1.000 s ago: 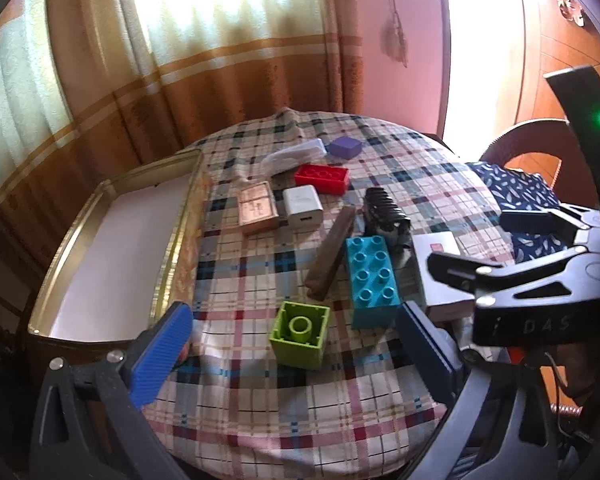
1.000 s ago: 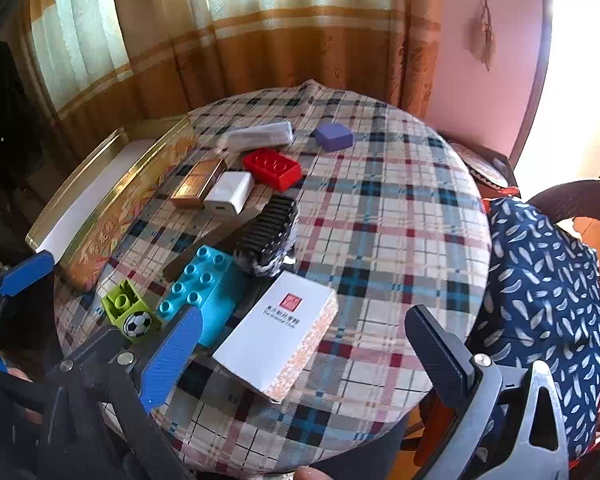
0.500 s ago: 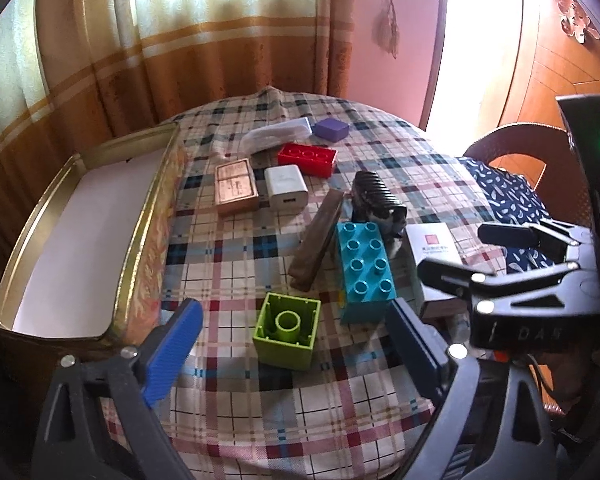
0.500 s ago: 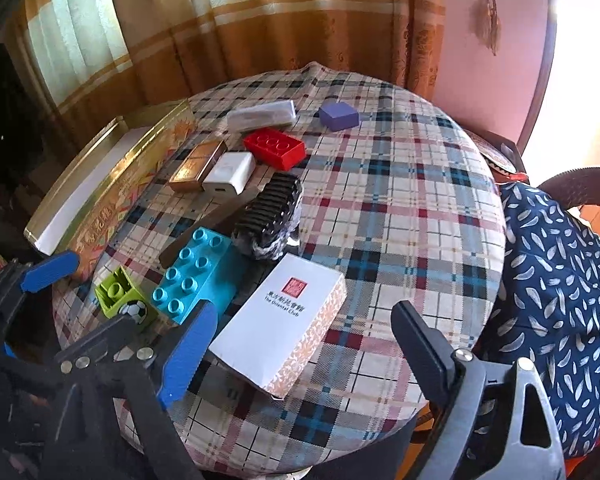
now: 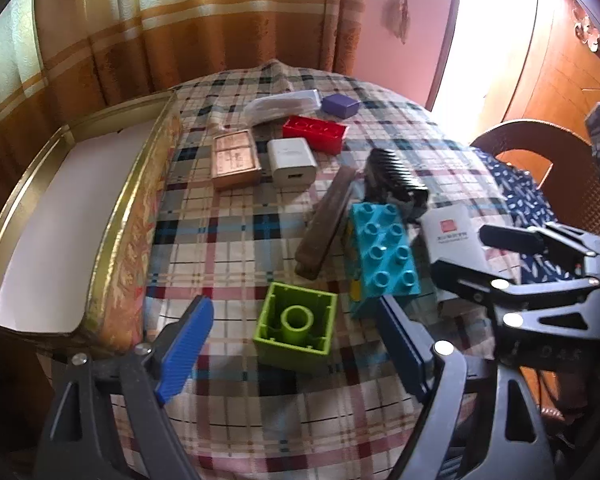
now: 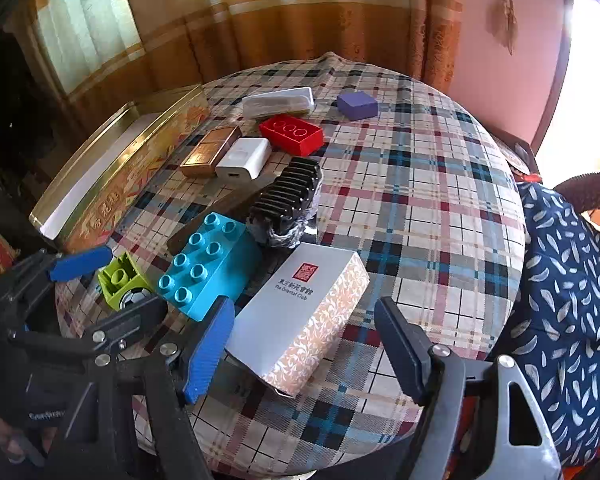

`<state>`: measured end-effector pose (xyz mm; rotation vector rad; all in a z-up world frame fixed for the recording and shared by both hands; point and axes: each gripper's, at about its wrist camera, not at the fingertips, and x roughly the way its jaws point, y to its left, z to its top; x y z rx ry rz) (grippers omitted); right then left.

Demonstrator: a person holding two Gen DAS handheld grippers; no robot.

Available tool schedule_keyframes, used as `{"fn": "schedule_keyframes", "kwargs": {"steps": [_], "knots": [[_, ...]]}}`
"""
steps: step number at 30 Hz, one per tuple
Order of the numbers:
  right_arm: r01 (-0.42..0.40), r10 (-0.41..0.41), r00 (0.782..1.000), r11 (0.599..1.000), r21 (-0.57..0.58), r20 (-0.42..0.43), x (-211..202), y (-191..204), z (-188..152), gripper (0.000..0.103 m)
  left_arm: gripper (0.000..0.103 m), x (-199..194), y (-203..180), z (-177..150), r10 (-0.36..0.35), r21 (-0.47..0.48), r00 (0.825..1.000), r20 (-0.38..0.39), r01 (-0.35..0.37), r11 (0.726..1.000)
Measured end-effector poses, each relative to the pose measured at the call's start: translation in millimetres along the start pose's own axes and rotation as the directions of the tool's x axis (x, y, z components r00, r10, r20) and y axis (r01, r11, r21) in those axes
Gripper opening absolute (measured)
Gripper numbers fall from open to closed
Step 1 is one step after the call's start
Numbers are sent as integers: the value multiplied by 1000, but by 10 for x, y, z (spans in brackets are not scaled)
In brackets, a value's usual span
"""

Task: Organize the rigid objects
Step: 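Grasp the lime-green Duplo brick with the left tool while the right tool grasps the patterned box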

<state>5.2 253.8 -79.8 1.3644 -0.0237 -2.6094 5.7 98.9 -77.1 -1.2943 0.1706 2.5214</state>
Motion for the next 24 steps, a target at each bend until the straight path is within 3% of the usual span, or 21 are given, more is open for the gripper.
{"fn": "schedule_keyframes", "kwargs": {"steps": [5,9,10,12,14,15,24], "knots": [[18,-18,1000,1000,-25,-10,0,34,8,75,84,31,-6,3,34,24,999,-10,-34,999],[31,-33,999,998,-46,-44,80,37,-23,71,83,123,-15,-34,11,26,999,-43,-9,1000],[20,-21,999,999,-37,-49,98,16,-28,68,81,135,-7,-40,8,24,999,-42,-7,1000],[16,-17,999,999,-37,-39,89,9,-29,55,67,149,22,-51,-5,9,999,-47,5,1000],[-4,3,999,999,-36,-37,80,5,-28,42,45,161,36,-54,-17,-1,998,-56,17,1000],[-4,2,999,999,-35,-34,76,0,-28,40,42,164,38,-57,-23,-4,998,-57,23,1000],[-10,9,1000,1000,-15,-27,73,-70,11,41,39,176,54,-49,-39,-24,998,-50,38,999]]}}
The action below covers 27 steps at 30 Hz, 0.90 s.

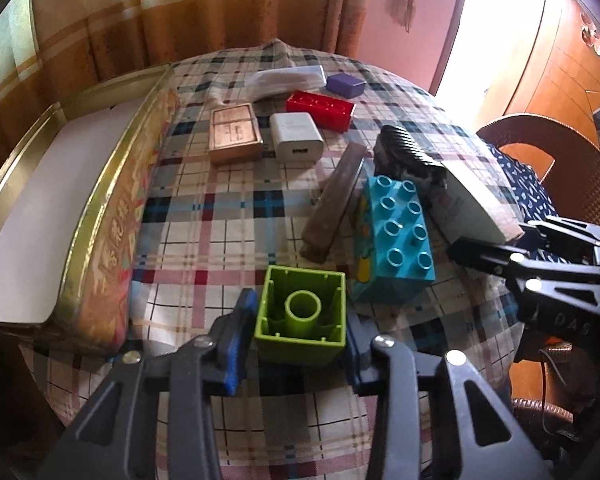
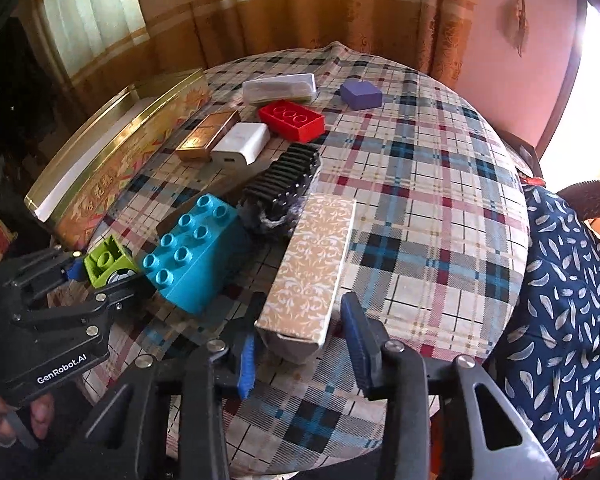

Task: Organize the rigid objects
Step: 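Grasp the lime-green Duplo brick with the left tool while the right tool grasps the patterned box, then carry the green brick and patterned box with both tools over the gold tray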

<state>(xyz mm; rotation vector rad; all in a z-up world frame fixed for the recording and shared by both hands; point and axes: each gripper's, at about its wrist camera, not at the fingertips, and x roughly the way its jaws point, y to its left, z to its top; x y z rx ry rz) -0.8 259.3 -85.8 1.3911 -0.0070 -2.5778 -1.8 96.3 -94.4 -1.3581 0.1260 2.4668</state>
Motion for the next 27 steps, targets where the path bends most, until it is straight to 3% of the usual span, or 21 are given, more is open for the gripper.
{"fn": "schedule_keyframes", "kwargs": {"steps": [5,9,16,27], "knots": [[-10,10,999,1000,-1,36,-73,-16,5,41,31,-30,6,-1,-1,-1,1000,16,1,1000],[-23,22,999,1000,7,41,-83,-55,13,27,30,-51,8,-10,3,4,1000,31,-3,1000],[-21,19,995,1000,19,102,-245,-131,51,27,30,-206,-35,28,42,24,994,98,-45,999],[3,-2,984,1000,-7,180,-426,-47,98,27,30,-405,-35,100,23,17,990,140,-26,1000]]}}
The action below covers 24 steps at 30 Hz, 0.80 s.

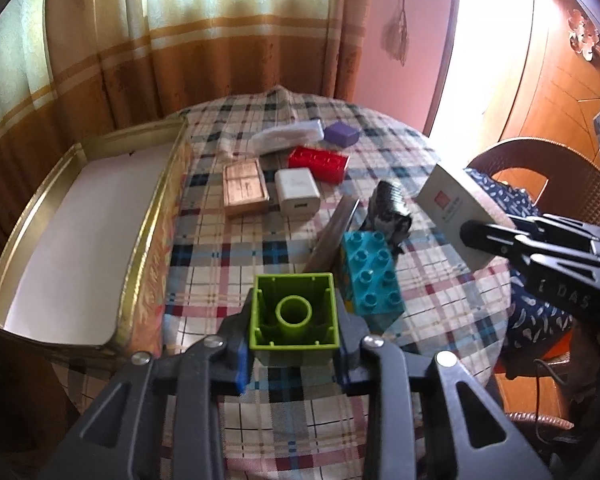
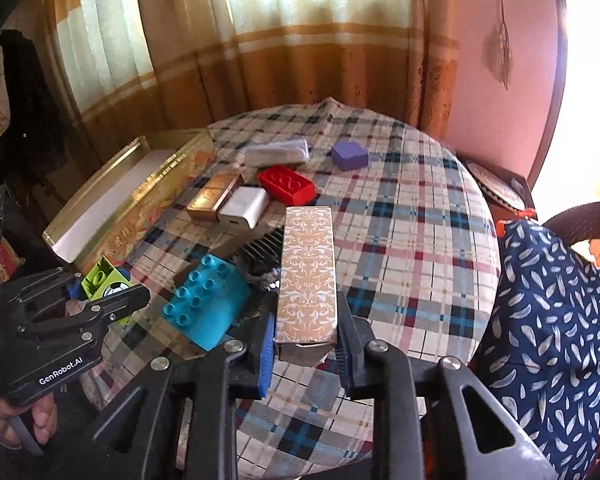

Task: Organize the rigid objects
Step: 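Carry the green brick and patterned box with both tools over the gold tray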

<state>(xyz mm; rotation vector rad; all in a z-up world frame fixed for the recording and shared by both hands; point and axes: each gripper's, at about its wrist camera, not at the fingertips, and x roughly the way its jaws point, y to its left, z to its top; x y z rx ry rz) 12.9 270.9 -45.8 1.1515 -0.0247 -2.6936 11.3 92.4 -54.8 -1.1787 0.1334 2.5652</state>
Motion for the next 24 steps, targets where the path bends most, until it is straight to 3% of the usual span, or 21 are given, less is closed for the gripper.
{"fn": "schedule_keyframes", "kwargs": {"steps": [13,24], "knots": [[-77,78,997,996,-41,21,-136,245,86,27,30,-201,41,113,15,6,1000,19,-15,1000],[-84,87,996,994,-74,36,-122,370,184,27,30,-289,166,226,26,-12,999,31,-25,1000]]}}
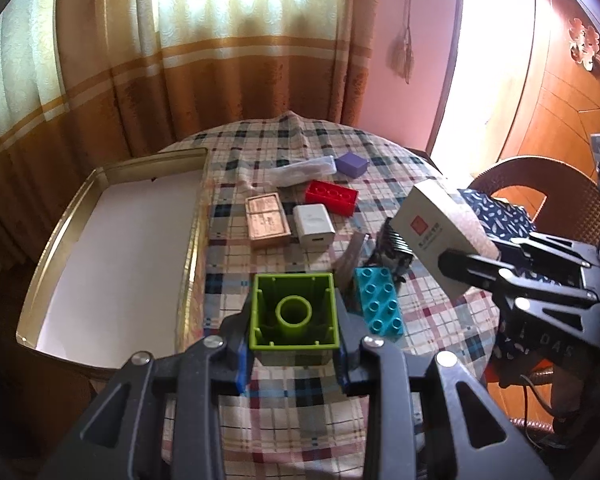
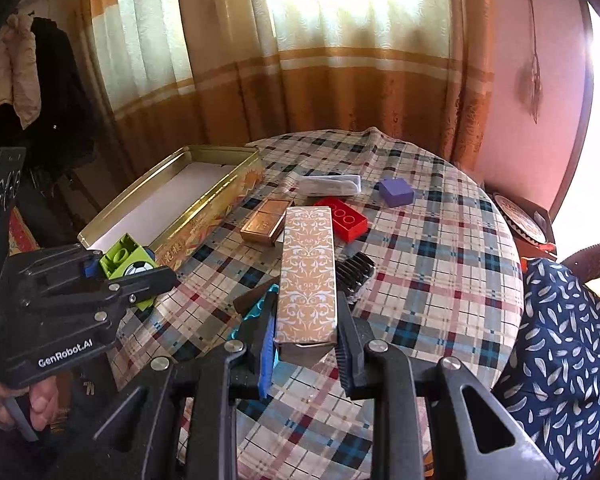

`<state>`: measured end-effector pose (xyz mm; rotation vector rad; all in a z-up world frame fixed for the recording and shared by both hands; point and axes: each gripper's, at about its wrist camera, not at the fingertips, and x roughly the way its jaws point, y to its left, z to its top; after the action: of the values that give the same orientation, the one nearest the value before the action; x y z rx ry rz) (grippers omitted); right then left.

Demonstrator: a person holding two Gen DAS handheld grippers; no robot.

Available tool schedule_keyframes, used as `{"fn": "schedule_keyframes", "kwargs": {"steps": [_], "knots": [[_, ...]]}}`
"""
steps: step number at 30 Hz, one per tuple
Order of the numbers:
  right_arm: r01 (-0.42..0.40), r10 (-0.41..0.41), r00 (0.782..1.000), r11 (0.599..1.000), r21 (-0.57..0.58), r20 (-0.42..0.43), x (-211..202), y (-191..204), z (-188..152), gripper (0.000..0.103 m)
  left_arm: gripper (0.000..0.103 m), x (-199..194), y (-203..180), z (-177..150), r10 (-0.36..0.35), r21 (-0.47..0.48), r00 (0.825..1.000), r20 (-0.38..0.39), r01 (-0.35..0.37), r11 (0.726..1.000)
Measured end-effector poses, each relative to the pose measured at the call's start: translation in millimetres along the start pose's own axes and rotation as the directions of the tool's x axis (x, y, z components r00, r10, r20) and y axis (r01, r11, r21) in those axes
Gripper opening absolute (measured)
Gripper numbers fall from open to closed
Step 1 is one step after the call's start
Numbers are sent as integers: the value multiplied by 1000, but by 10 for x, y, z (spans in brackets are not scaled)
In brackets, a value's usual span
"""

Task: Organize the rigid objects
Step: 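Carry the green brick and patterned box with both tools over the gold tray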

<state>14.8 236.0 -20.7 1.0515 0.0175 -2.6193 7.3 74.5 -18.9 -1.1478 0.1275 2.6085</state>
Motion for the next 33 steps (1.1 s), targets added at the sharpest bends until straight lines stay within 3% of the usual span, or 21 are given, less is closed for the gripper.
{"fn": "schedule_keyframes", "kwargs": {"steps": [33], "knots": [[-16,20,998,997,-80,52,68,353,202,27,30,-56,367,155,83,-42,995,48,-81,996]]}}
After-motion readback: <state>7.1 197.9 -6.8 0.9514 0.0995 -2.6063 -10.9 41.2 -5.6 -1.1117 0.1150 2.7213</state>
